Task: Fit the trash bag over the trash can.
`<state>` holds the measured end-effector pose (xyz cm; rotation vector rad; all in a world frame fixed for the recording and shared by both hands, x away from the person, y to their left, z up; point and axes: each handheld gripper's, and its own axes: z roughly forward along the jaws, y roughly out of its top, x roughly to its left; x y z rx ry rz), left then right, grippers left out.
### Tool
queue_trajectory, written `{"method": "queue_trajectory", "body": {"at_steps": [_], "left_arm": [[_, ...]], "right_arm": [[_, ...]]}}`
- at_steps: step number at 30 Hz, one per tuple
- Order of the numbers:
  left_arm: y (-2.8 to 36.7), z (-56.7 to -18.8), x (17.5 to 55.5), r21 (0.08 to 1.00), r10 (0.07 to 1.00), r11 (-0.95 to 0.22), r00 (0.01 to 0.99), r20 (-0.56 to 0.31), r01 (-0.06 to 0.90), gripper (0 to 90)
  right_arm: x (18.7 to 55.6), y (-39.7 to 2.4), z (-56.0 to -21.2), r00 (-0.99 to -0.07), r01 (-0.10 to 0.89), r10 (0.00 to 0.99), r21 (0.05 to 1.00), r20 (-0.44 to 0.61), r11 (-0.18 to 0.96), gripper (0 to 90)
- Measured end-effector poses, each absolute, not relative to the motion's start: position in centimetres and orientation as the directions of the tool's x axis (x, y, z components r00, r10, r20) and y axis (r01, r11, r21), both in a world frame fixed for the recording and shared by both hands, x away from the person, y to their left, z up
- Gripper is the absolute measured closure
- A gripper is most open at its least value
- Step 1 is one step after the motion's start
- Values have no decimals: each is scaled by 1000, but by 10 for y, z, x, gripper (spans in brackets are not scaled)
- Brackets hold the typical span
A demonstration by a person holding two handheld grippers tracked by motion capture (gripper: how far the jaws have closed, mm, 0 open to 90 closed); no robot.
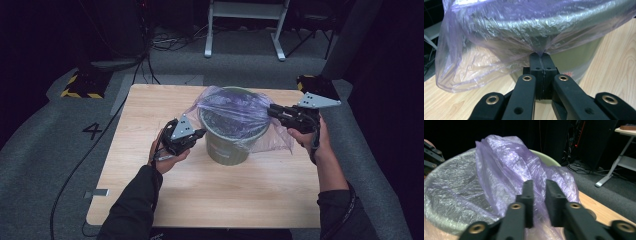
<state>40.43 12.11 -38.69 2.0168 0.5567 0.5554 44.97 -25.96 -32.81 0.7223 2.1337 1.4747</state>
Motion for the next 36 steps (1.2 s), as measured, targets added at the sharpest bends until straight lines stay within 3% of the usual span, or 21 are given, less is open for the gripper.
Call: {"method": "queue_trajectory", "body": {"at_steps": [2,6,14,24,28,32,36], "left_arm": [[122,-388,404,868,588,-469,792,168,165,899],[125,-394,404,850,576,-496,800,169,177,899],[125,-413,404,780,523,-592,832,183,201,900],[143,-426,390,784,503,-588,849,162,200,870],[149,-417,376,814,534,-547,830,161,195,522],[158,-399,362,872,552,-464,821,148,154,263],[167,-379,352,914,564,-387,815,133,119,172]], "right_arm": [[450,-259,-326,-762,163,644,941,-72,297,851],[452,-256,-322,-741,162,665,937,-92,311,893],[467,-248,-321,-690,180,715,931,-111,318,900],[490,-240,-325,-622,226,773,916,-127,332,900],[492,-243,-324,-614,235,782,921,-107,310,892],[489,-246,-322,-613,227,781,920,-121,321,787],[482,-255,-316,-596,208,795,934,-115,291,638]]}}
